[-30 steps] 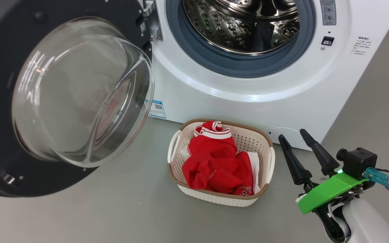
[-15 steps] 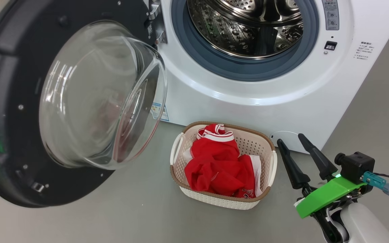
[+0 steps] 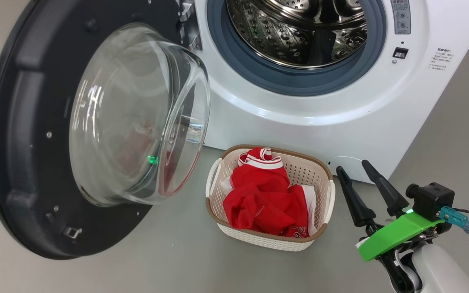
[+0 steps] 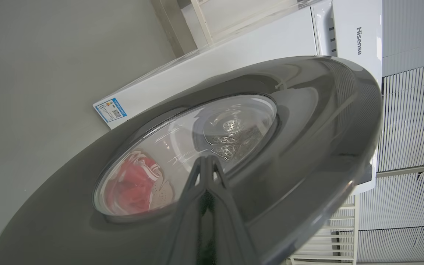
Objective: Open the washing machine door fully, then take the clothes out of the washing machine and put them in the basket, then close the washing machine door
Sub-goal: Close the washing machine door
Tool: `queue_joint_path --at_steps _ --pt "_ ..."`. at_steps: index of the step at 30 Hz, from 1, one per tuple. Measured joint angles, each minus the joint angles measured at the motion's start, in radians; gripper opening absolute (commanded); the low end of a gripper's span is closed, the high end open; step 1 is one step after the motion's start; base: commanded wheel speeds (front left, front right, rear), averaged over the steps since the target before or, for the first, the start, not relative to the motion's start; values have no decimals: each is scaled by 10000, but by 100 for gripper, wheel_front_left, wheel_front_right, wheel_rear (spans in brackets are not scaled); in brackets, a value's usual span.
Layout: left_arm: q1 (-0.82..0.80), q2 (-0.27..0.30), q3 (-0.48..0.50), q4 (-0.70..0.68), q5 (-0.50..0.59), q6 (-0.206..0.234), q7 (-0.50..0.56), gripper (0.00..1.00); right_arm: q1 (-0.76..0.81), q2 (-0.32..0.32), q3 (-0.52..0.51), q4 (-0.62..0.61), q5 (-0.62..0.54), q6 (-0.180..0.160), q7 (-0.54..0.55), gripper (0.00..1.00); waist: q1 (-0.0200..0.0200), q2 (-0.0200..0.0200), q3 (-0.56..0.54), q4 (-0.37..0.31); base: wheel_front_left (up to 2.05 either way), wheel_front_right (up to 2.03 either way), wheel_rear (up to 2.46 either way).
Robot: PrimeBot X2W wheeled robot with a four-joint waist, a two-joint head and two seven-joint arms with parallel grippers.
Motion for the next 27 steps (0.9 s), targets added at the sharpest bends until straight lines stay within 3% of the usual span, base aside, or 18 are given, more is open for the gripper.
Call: queue_joint_path --at_steps 27 --pt "305 -153 121 -752 -92 125 -59 0 -1 48 -82 12 0 0 0 100 0 0 -14 110 0 0 0"
